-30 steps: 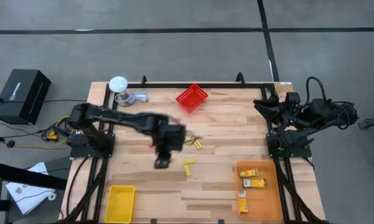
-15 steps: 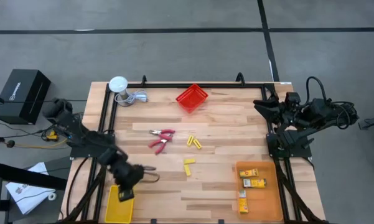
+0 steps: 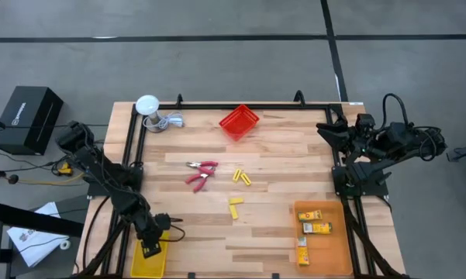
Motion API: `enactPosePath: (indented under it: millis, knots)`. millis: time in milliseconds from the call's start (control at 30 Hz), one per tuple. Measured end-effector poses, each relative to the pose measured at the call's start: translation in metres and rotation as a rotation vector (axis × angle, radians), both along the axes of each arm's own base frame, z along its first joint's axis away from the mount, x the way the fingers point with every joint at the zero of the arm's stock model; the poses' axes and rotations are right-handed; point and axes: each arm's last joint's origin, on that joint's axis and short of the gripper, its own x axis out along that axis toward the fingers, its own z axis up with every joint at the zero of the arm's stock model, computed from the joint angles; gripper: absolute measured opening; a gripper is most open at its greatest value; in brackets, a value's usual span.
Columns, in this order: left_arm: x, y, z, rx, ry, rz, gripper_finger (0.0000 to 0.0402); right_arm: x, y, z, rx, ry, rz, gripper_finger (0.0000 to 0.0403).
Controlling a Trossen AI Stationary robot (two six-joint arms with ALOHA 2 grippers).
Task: Pick & Place School Supplies
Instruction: Put the yellow eraser into the yellow bin
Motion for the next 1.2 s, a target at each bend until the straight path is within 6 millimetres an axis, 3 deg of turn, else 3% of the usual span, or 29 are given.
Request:
enactPosePath:
  millis: [300,500,633,733,900,1033,1200]
  knots:
    - [-0.001,0.0,0.0,-0.034,0.039,0.064,0.0183,0.0,0.0,0.0,0.004,-0.002,0.002,0.0127]
    - [-0.004,0.002,0.011,-0.074,0.023,0.109,0.0212,0.0,0.0,0.0,-0.002,0.0,0.001,0.0127]
    - [-0.005,0.007,0.026,-0.111,-0.041,0.193,0.0207,0.0,0.0,0.0,-0.002,0.0,0.0,0.0127]
    - [-0.003,0.016,0.045,-0.158,-0.182,0.296,0.0195,0.0,0.0,0.0,-0.004,0.0,0.001,0.0127]
    - [0.006,0.045,0.069,-0.121,-0.438,0.473,0.0167,0.0,0.0,0.0,-0.019,0.002,-0.004,0.0127]
    - [0.03,0.074,0.073,-0.013,-0.581,0.534,0.0125,0.0,0.0,0.001,-0.019,-0.007,-0.004,0.0127]
    - [0.076,0.112,0.087,0.129,-0.961,0.605,0.0058,-0.001,0.0,0.002,-0.021,-0.016,-0.006,0.0127]
